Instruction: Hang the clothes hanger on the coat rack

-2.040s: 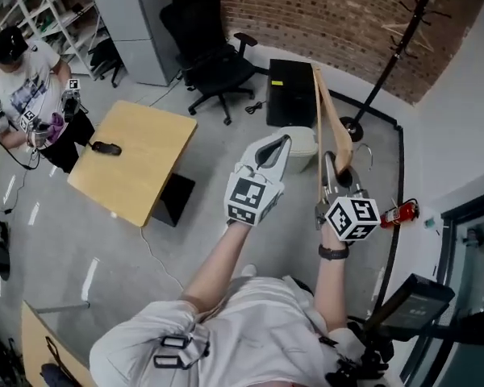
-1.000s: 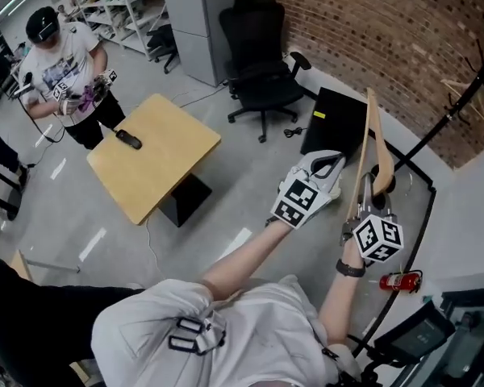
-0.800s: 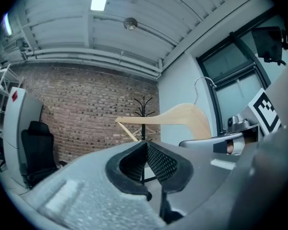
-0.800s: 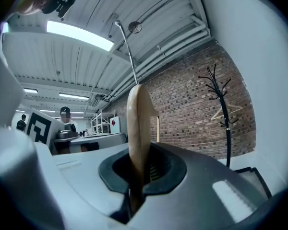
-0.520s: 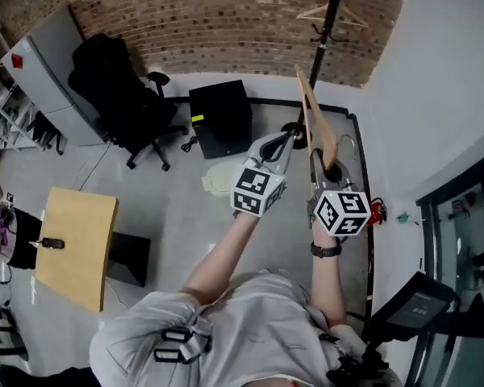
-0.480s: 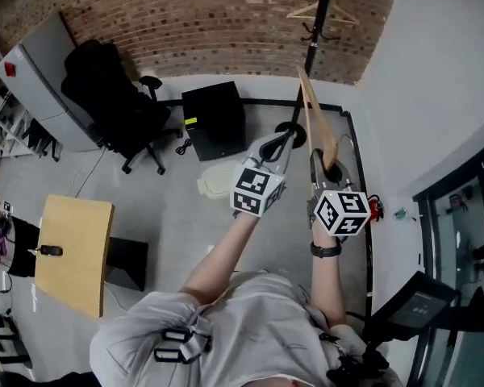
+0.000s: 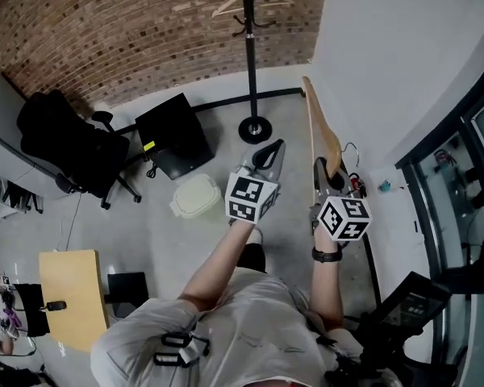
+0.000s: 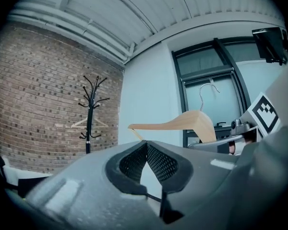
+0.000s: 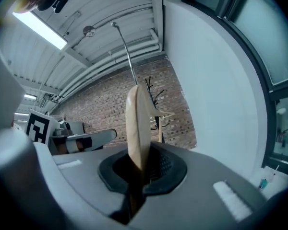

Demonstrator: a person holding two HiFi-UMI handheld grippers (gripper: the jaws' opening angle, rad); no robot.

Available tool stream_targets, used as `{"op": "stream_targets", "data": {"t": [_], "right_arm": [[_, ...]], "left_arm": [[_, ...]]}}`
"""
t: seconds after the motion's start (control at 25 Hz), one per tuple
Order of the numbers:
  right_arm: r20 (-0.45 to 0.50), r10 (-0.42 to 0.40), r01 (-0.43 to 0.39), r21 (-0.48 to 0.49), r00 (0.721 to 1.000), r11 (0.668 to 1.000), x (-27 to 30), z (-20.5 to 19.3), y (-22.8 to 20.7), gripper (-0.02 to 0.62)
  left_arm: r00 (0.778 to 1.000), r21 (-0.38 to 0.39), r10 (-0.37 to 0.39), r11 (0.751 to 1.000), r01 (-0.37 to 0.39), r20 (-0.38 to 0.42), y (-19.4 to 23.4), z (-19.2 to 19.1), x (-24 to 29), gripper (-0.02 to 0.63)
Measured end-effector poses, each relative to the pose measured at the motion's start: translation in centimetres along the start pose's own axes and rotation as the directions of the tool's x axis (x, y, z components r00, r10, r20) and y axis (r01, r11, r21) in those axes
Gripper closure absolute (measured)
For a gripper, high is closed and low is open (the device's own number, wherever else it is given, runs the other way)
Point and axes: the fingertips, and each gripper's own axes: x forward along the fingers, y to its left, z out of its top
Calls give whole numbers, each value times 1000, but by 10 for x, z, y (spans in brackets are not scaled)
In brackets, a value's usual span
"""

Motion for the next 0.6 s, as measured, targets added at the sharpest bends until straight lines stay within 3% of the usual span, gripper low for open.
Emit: {"op": "stream_targets", "data": {"t": [0.36,0.48,0.6], "right_arm": [[2,-15,15,15,1000,1000,84,8,-92,591],[-22,-10,11,24,1000,1000,141,20,-124,591],[-61,42,-42,-3,997,999,213,50,-154,591]], "left_arm": [[1000,-32,-2,999,1,-25,43,-32,125,604],[1000,-27,8,1000,-9,-11,79,-31,183,604],[998,-34,52,998,-51,30,129,-7,247,604]]}}
